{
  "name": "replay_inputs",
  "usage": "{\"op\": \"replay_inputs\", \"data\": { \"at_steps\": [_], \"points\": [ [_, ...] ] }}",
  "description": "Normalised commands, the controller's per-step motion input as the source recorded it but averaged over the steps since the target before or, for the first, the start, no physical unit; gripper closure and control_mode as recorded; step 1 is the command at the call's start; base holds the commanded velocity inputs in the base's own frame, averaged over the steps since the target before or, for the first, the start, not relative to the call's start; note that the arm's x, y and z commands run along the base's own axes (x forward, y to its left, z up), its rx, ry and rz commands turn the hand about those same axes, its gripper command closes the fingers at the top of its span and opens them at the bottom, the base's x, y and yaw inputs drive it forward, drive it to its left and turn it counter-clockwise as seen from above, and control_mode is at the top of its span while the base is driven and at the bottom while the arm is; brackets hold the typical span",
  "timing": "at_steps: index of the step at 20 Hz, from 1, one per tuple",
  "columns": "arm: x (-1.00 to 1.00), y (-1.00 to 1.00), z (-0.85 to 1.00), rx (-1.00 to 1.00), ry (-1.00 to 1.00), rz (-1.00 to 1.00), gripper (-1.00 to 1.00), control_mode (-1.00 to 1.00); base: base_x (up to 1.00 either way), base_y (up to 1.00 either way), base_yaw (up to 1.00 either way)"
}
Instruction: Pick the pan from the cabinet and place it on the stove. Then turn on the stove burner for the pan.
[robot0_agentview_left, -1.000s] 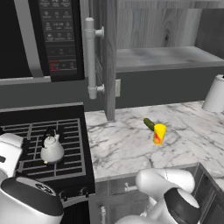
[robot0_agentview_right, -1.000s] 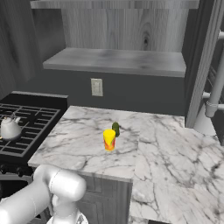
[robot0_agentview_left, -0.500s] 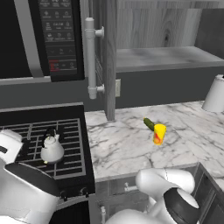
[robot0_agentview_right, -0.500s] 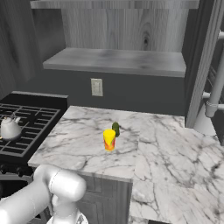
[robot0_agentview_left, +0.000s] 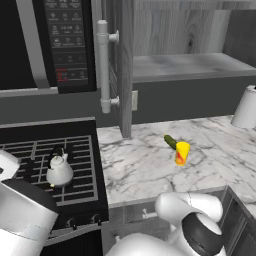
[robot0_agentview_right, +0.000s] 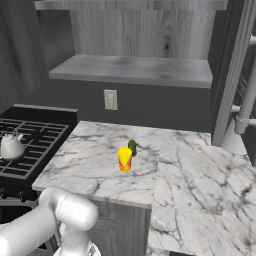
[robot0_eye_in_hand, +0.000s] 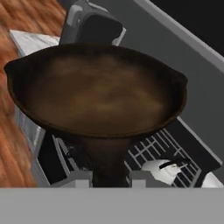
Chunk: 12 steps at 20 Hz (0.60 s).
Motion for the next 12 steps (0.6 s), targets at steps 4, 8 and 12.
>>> {"op": "replay_inputs", "data": {
  "at_steps": [4, 8, 12],
  "points": [
    [0.17, 0.23, -0.12, 0.02, 0.09, 0.0, 1.0, -1.0, 0.0, 0.0, 0.0],
    [0.27, 0.17, -0.04, 0.01, 0.1, 0.0, 1.0, -1.0, 0.0, 0.0, 0.0],
    [0.26, 0.11, -0.05, 0.01, 0.09, 0.0, 1.0, -1.0, 0.0, 0.0, 0.0]
  ]
}}
